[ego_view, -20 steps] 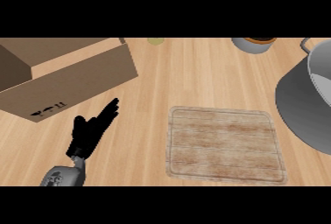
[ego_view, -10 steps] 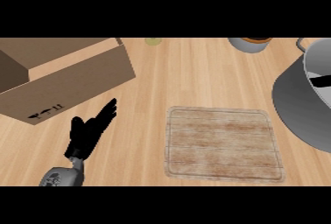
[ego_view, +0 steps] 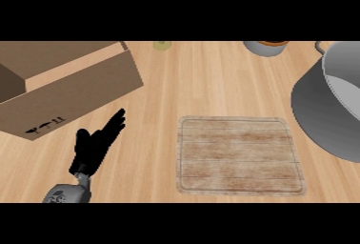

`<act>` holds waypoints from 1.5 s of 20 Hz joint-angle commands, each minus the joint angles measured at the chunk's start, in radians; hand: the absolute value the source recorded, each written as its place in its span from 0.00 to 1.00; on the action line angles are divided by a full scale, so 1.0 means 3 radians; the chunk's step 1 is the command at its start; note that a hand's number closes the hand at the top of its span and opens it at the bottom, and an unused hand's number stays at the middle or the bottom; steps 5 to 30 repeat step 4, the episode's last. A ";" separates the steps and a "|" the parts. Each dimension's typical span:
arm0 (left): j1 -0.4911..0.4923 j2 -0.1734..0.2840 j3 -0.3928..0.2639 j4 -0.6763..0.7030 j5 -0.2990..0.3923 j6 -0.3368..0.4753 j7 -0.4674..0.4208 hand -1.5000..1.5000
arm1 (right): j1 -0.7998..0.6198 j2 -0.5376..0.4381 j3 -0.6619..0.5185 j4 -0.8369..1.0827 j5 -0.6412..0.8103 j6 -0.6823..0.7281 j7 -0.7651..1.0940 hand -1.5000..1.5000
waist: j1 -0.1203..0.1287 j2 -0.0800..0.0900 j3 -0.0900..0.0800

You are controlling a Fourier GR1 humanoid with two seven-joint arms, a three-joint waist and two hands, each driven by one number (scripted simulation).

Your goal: Pick the bell pepper from the cutting board and place it in the pot

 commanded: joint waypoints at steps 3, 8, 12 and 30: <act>0.0052 0.0027 0.0077 -0.0116 0.0100 -0.0037 0.0167 0.50 | 0.0558 -0.0013 -0.0406 -0.0659 -0.0562 0.0007 -0.0418 0.00 | -0.0072 -0.0030 -0.0004; 0.0075 0.0065 0.0100 -0.0201 0.0110 -0.0045 0.0170 0.50 | 0.0746 -0.0019 -0.0443 -0.0888 -0.0637 0.0118 -0.0385 0.00 | -0.0094 -0.0040 -0.0005; 0.0075 0.0065 0.0100 -0.0201 0.0110 -0.0045 0.0170 0.50 | 0.0746 -0.0019 -0.0443 -0.0888 -0.0637 0.0118 -0.0385 0.00 | -0.0094 -0.0040 -0.0005; 0.0075 0.0065 0.0100 -0.0201 0.0110 -0.0045 0.0170 0.50 | 0.0746 -0.0019 -0.0443 -0.0888 -0.0637 0.0118 -0.0385 0.00 | -0.0094 -0.0040 -0.0005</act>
